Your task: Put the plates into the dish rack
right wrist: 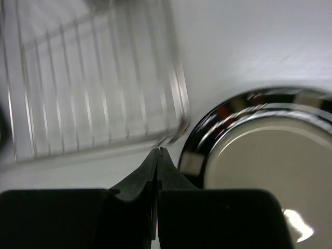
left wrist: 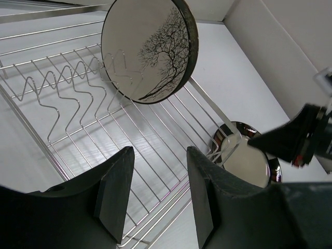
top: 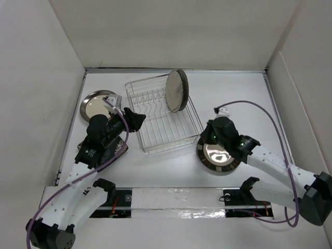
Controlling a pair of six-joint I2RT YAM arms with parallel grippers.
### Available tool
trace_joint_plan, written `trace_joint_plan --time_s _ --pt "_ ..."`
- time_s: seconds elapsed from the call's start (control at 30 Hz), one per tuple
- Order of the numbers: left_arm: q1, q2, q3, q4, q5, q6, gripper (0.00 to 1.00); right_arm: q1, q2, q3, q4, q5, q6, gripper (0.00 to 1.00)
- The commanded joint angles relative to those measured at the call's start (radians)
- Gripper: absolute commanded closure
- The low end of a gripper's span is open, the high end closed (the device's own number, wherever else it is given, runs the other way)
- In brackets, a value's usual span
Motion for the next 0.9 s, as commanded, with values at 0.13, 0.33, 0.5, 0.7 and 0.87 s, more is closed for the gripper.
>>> trace_joint_plan --time_s 0.13,0.33,0.5,0.7,0.87 --pt "-0.004 -0.004 0.027 0.049 0.011 -0.005 0.58 0.191 0.053 0.023 -0.329 -0.375 -0.005 1.00" --pt "-0.004 -0.018 0.025 0.044 0.007 -0.003 0.58 0.200 0.116 -0.091 -0.274 -0.443 0.074 0.96" --pt "-0.004 -0.024 0.025 0.041 0.005 0.000 0.58 0.200 0.113 -0.172 -0.193 -0.342 0.208 0.84" --pt "-0.004 -0.027 0.027 0.041 0.008 -0.002 0.58 0.120 0.045 -0.258 -0.207 -0.245 0.340 0.69" --pt "-0.004 -0.031 0.025 0.041 0.003 0.000 0.58 0.002 -0.016 -0.315 -0.147 -0.216 0.413 0.62"
